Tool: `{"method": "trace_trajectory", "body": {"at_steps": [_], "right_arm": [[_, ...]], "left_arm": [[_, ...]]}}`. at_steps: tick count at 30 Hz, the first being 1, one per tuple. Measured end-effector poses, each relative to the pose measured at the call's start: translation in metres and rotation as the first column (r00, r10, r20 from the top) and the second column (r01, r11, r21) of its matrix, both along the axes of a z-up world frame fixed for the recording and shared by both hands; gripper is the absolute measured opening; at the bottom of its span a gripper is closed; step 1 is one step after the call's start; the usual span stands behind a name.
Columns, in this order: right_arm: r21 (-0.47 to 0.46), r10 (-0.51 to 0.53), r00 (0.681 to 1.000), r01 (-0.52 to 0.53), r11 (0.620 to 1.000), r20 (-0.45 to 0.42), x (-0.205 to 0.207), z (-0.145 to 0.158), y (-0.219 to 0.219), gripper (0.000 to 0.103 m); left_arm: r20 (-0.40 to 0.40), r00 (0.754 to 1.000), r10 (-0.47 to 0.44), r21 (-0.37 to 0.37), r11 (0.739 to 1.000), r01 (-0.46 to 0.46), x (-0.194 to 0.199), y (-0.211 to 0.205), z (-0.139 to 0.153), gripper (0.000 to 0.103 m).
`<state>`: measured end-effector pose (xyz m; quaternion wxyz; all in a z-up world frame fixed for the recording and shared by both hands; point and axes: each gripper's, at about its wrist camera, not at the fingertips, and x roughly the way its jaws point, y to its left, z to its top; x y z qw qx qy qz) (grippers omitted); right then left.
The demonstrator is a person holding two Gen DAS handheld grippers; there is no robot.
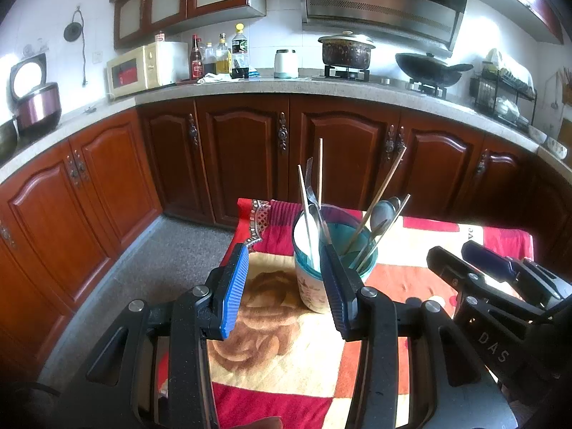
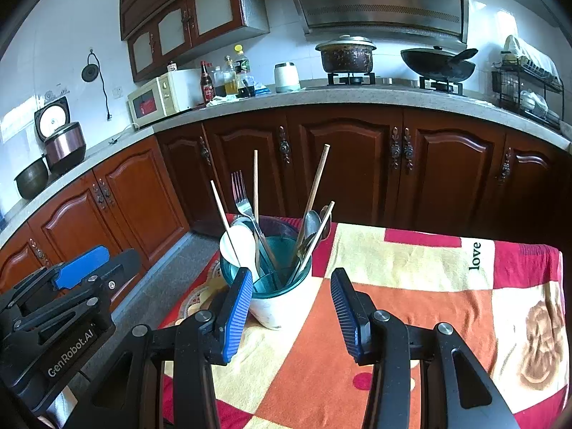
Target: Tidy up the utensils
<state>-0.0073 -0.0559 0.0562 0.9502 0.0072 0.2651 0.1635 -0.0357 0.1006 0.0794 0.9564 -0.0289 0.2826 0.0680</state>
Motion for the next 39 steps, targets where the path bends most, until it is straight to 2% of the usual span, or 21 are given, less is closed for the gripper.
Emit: {"method": "trace_trajectory", "body": {"at_steps": [39], "right_arm": [[-0.012,0.021,0.999,-0.021,1.000,-0.029,0.013,-0.014,0.011,0.044]], "left_arm": [[-0.035,0.999,0.003,-0.021,1.000,-0.004,0.017,0.012,-0.013,0.041]]}}
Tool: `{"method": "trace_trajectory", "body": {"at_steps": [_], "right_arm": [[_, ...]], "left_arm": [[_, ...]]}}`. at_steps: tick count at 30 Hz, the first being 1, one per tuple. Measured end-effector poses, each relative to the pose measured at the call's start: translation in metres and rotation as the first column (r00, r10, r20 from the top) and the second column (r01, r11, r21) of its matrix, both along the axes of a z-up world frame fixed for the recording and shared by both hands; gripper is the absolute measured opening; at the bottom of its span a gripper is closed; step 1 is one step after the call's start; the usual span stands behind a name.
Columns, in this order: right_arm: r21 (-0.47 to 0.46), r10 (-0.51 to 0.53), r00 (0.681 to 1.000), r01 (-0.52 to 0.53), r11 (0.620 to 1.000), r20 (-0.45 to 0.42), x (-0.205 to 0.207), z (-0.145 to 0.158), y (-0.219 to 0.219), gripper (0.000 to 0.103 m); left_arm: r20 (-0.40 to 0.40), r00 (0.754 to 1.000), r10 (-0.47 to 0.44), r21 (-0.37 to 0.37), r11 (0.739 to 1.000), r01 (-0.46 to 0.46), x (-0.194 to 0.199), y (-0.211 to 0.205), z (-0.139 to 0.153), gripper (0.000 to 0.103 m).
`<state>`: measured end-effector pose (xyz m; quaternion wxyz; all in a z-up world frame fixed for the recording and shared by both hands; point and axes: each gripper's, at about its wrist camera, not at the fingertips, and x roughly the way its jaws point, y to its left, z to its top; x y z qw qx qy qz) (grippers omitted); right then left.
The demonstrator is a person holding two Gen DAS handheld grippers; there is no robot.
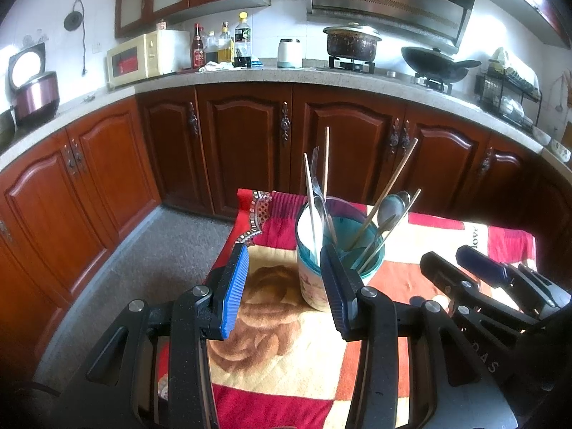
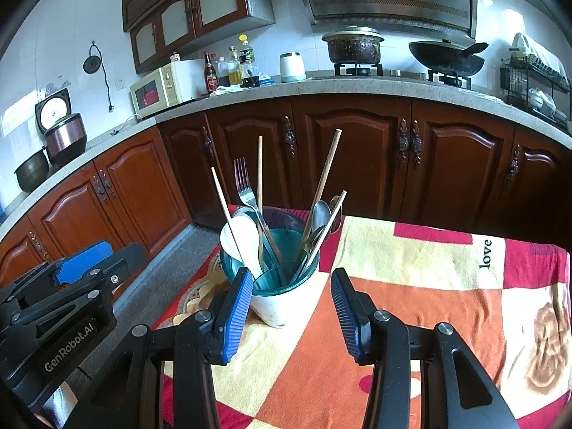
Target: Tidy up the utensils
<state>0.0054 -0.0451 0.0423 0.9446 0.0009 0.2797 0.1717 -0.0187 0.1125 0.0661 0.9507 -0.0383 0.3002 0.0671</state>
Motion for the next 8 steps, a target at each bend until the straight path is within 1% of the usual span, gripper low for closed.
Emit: {"method": "trace_trajectory", "body": {"at_steps": [4,8], "right_arm": [[0.003,0.000,1.000,0.000,1.000,-0.010,0.003,-0.005,-0.002,0.044],[0.016,-0.009,1.000,0.009,1.000,-0.024,0.008,-0.011,-0.009,0.044]], "left_arm": [[-0.002,1.000,-0.029,-0.019,0.999,0.029,0.003,0.000,-0.004,0.041],[-0.003,0.999,-0.038,0.002,0.999,0.038,0.005,-0.003,-0.008,0.041]]}}
